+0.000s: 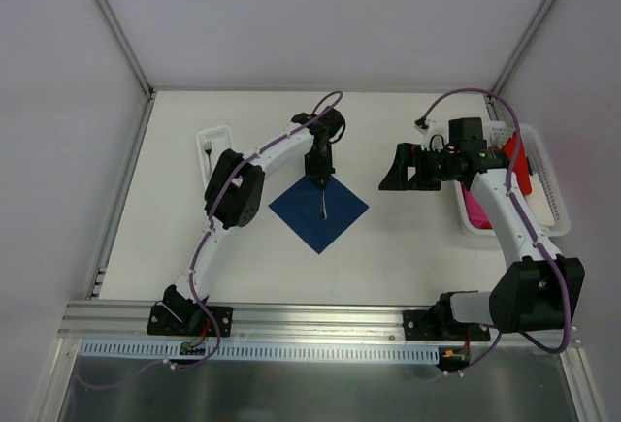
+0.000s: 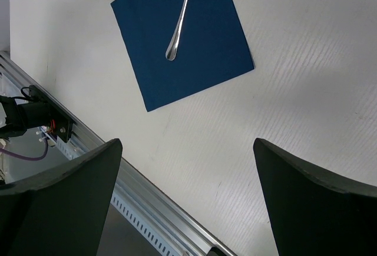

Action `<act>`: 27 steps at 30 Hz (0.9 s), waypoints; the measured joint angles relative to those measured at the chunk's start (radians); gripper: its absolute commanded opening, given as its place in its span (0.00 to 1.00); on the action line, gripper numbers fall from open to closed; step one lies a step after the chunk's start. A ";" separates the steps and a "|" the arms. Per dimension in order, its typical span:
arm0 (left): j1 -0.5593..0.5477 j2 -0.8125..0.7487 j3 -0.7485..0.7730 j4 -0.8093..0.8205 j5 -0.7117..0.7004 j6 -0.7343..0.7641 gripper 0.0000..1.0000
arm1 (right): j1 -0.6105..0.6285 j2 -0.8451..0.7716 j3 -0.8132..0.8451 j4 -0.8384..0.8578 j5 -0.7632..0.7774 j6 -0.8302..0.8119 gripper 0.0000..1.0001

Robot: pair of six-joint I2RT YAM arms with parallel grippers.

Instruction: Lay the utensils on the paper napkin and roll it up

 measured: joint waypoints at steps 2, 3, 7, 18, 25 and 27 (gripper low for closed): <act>0.005 0.002 0.002 0.000 0.005 0.000 0.16 | -0.003 0.000 0.000 0.000 -0.002 0.000 0.99; 0.005 0.002 0.002 0.000 0.008 0.000 0.17 | -0.004 0.000 0.000 0.000 -0.002 0.001 0.99; 0.005 0.002 0.002 0.001 0.013 0.000 0.23 | -0.006 0.000 0.000 0.000 -0.003 0.001 0.99; 0.007 -0.120 0.002 -0.035 -0.016 0.031 0.51 | -0.008 0.000 0.000 0.000 -0.010 0.007 0.99; 0.126 -0.466 -0.036 -0.044 -0.079 0.122 0.40 | -0.008 0.000 0.000 0.000 -0.014 0.007 0.99; 0.211 -0.552 -0.088 -0.040 -0.109 0.159 0.35 | -0.008 0.000 0.000 0.000 -0.018 0.007 0.99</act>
